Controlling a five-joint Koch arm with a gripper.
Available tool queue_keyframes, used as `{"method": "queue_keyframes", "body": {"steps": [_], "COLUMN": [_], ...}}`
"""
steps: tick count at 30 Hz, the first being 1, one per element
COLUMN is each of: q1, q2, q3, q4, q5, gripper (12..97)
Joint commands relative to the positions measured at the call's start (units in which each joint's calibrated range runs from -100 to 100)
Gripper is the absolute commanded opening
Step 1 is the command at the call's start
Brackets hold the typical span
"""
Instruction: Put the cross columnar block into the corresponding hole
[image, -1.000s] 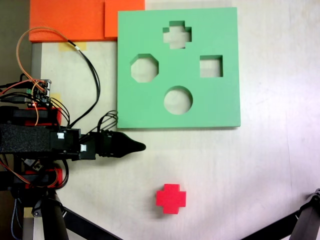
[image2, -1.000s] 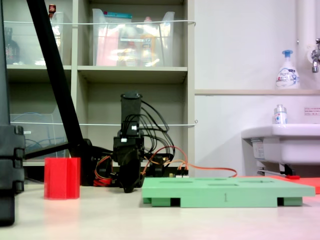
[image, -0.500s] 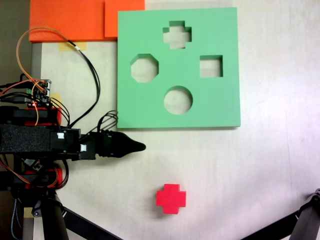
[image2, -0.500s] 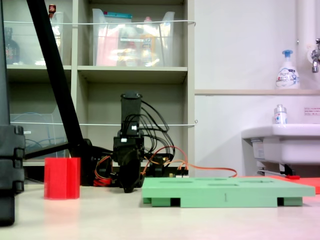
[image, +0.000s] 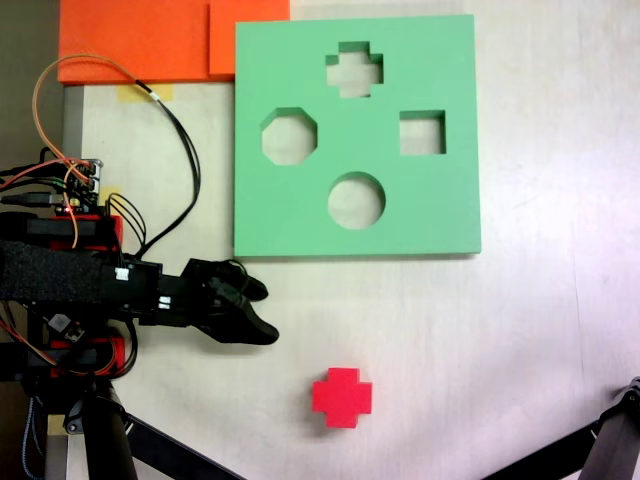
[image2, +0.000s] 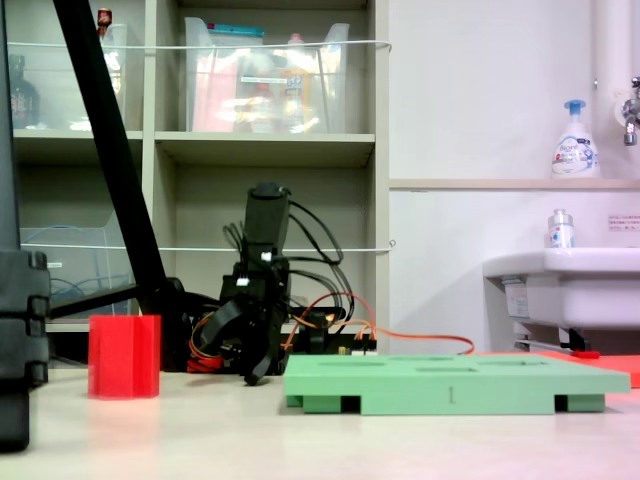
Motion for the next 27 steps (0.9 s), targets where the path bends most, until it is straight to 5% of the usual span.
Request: {"method": "queue_keyframes", "body": {"steps": [1,5,10,22,27], "q1": [-2.0,-2.93,-3.17,-2.15,-3.66], "q2": [-0.41,-0.41,0.71,39.11,54.76], "q3": [7.3,28.34,43.89,94.94,107.3], "q4": [-13.8,-45.58,-58.38,-98.15,-102.01], "q5": [6.11,11.43,12.45,12.11,11.38], "gripper": [42.5,41.9,42.4,84.8,87.4]}}
